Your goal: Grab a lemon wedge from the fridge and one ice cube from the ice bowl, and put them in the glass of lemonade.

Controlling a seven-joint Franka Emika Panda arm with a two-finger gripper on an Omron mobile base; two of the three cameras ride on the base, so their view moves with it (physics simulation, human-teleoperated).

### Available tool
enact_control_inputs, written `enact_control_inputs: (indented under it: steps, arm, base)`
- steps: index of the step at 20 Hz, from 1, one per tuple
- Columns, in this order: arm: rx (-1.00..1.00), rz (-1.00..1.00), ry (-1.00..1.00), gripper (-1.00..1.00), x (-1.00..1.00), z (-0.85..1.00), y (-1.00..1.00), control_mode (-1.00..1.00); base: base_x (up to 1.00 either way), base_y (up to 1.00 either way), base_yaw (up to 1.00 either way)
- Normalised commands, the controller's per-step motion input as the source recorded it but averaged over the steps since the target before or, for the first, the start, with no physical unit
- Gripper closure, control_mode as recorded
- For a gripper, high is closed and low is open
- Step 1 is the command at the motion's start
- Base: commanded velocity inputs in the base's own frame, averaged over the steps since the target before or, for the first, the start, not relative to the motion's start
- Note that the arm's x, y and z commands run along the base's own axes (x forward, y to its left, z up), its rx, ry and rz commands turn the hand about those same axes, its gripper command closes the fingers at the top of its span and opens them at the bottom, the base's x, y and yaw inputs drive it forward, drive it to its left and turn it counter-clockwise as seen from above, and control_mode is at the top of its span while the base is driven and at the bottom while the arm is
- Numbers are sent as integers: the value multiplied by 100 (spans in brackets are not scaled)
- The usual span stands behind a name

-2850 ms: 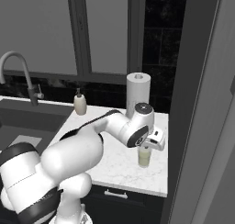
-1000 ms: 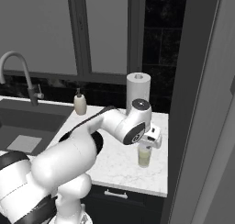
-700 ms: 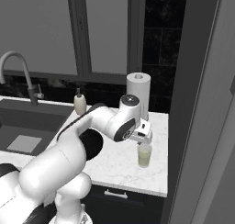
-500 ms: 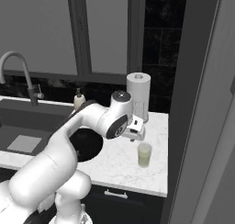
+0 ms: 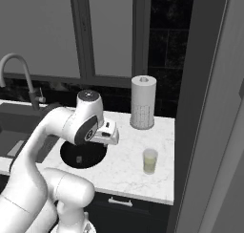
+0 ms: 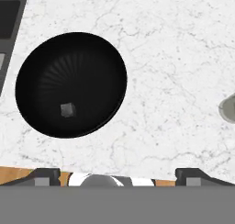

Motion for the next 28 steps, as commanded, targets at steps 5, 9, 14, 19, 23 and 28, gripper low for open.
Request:
enact_control_inputs:
  steps: [5, 9, 14, 19, 23, 28]
  arm:
    - [0, 5, 0, -100, -80, 42, 77, -100]
    - [-1, 7, 1, -100, -55, 80, 41, -100]
    - [0, 1, 2, -100, -33, 93, 1, -100]
    - [1, 0, 3, -100, -24, 54, 0, -100]
    - [2, 0, -3, -100, -43, 0, 1, -100]
    - [0, 0, 0, -100, 0, 0, 0, -100]
  base:
    - [0, 0, 0]
    - [0, 0, 0]
    - [0, 0, 0]
    - [0, 0, 0]
    - [0, 0, 0]
    - [0, 0, 0]
